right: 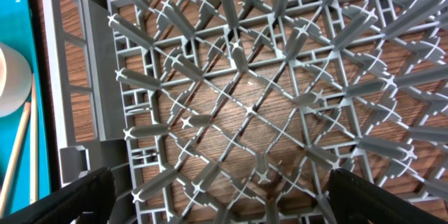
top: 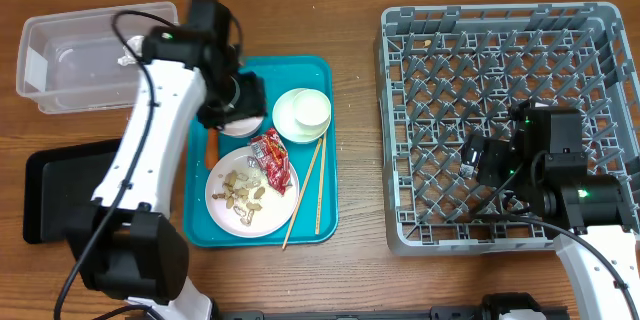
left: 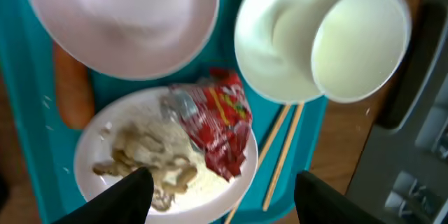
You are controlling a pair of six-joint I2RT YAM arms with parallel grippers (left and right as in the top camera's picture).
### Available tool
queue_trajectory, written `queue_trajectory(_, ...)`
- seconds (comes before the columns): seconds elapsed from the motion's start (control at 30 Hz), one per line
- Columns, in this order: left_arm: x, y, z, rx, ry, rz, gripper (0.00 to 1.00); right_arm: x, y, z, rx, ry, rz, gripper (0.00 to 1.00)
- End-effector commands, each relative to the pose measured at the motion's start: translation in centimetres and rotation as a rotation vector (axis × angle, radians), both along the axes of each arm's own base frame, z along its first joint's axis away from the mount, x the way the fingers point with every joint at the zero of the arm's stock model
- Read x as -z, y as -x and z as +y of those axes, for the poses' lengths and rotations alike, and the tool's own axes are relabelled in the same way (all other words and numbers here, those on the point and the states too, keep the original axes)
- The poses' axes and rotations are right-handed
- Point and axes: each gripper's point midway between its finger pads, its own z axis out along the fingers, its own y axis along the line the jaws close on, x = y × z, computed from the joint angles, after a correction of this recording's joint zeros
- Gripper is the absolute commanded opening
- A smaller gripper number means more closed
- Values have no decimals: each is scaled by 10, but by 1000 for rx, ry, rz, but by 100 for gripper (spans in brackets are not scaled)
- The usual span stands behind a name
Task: Sort waste into correct bins and load items into the dishwasher
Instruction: 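Grasp the red snack wrapper with the left gripper and lift, then drop the wrapper into the clear plastic bin with the left gripper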
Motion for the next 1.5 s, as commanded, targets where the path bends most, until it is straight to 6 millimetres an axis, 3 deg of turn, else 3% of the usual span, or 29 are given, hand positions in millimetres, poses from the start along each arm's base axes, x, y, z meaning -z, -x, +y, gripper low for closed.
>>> queue_trajectory(0.0, 32, 28, -21, 17, 1, 105, 66, -11, -5, 1, -5, 0, -33, 100)
queue_trajectory(0.1, 54, 52, -31, 37, -19, 179, 66, -11, -5, 1, -5, 0, -33, 100)
queue_trajectory(0.2, 73, 64, -27, 47, -89, 201, 65, -11, -5, 1, -5, 0, -33, 100)
queue_trajectory(0.43, 92, 55, -1, -84, -221, 151, 64, -10, -4, 1, -5, 0, -28, 100)
queue_trajectory(0.6, 101, 44, -5, -111, -200, 98, 59, -10, -3, 1, -5, 0, -27, 100)
queue_trajectory(0.77, 116, 51, -2, -126, -205, 106, 57, -10, -3, 1, -5, 0, -24, 100)
queue_trajectory(0.83, 120, 50, -2, -126, -201, 98, 52, -10, -3, 1, -5, 1, -23, 100)
queue_trajectory(0.93, 121, 50, -2, -126, -201, 96, 37, -9, -2, 1, -5, 1, -20, 100)
queue_trajectory(1.03, 121, 49, -2, -126, -200, 92, 12, -9, -2, 1, -5, 1, -20, 100)
queue_trajectory(1.1, 120, 46, -3, -126, -196, 83, 4, -9, -2, 1, -5, 1, -19, 100)
queue_trajectory(1.27, 99, 28, -8, -129, -180, 34, 4, -9, -2, 1, -5, 1, -19, 100)
queue_trajectory(1.37, 52, 10, -2, -155, -169, -12, 4, -9, -2, 1, -5, 1, -20, 100)
queue_trajectory(1.47, -2, -15, 21, -194, -175, -114, 4, -9, -2, 1, -5, 1, -21, 100)
